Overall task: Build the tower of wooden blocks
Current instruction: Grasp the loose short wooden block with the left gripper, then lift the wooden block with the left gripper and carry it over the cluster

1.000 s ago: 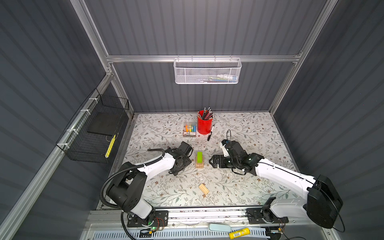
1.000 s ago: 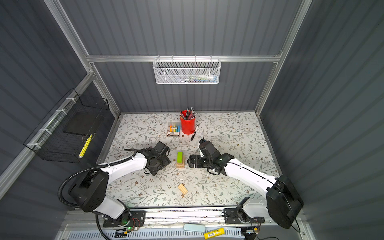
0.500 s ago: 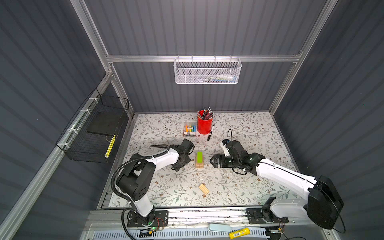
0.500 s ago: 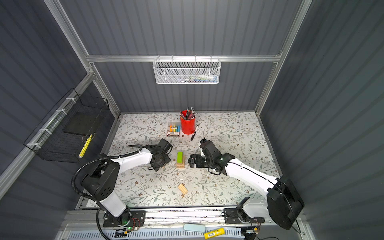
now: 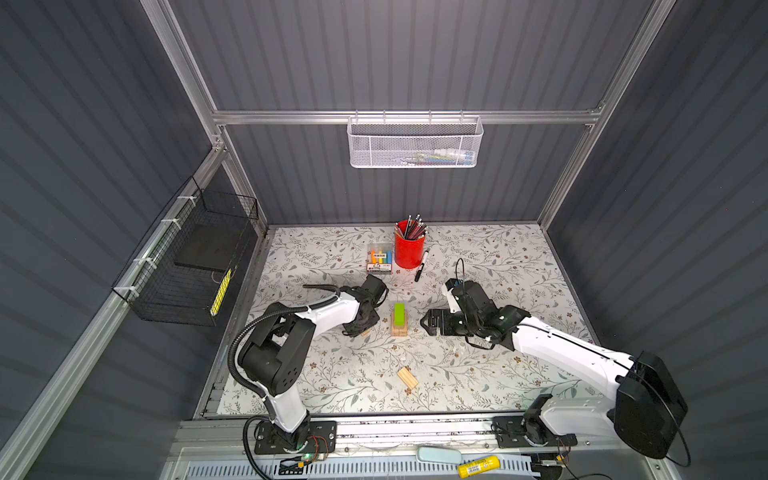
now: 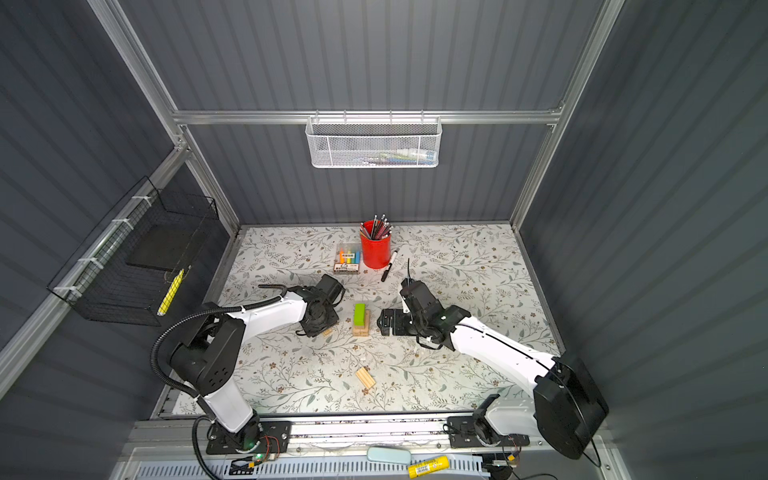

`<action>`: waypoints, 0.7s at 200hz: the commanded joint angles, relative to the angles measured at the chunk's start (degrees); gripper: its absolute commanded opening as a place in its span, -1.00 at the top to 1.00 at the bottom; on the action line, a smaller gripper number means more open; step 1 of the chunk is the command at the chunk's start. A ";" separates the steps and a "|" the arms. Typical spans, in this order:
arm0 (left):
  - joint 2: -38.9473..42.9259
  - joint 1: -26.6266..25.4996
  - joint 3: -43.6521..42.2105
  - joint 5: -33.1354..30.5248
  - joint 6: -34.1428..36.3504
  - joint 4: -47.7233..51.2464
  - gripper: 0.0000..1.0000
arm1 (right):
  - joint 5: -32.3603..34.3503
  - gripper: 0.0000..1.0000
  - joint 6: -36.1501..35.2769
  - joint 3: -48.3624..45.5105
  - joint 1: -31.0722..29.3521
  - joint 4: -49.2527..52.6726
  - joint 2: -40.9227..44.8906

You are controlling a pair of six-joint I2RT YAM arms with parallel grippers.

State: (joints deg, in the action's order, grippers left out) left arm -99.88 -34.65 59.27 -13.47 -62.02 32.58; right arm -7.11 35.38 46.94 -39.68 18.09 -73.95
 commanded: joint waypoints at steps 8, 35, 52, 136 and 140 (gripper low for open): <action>1.60 0.38 -2.64 1.02 4.08 4.92 0.19 | 0.27 -0.98 -0.22 1.83 0.31 1.08 -0.03; 2.71 0.43 -3.74 2.81 6.25 4.91 0.22 | 0.13 -0.98 0.15 2.00 0.31 0.82 -0.07; 3.02 0.38 -4.34 3.28 6.54 4.52 0.22 | -0.08 -0.98 0.30 2.19 0.38 0.64 -0.33; 0.81 0.39 -2.82 5.41 12.68 2.31 0.40 | -0.01 -0.98 -0.03 2.90 0.48 1.53 -0.41; 0.90 0.39 -2.73 5.42 12.92 2.40 0.41 | 0.08 -0.98 -0.09 2.91 0.56 1.51 -0.38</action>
State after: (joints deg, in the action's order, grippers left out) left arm -97.25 -34.39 56.40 -10.41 -51.83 34.41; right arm -7.38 35.59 48.47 -39.40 18.50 -74.48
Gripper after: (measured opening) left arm 0.319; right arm 0.990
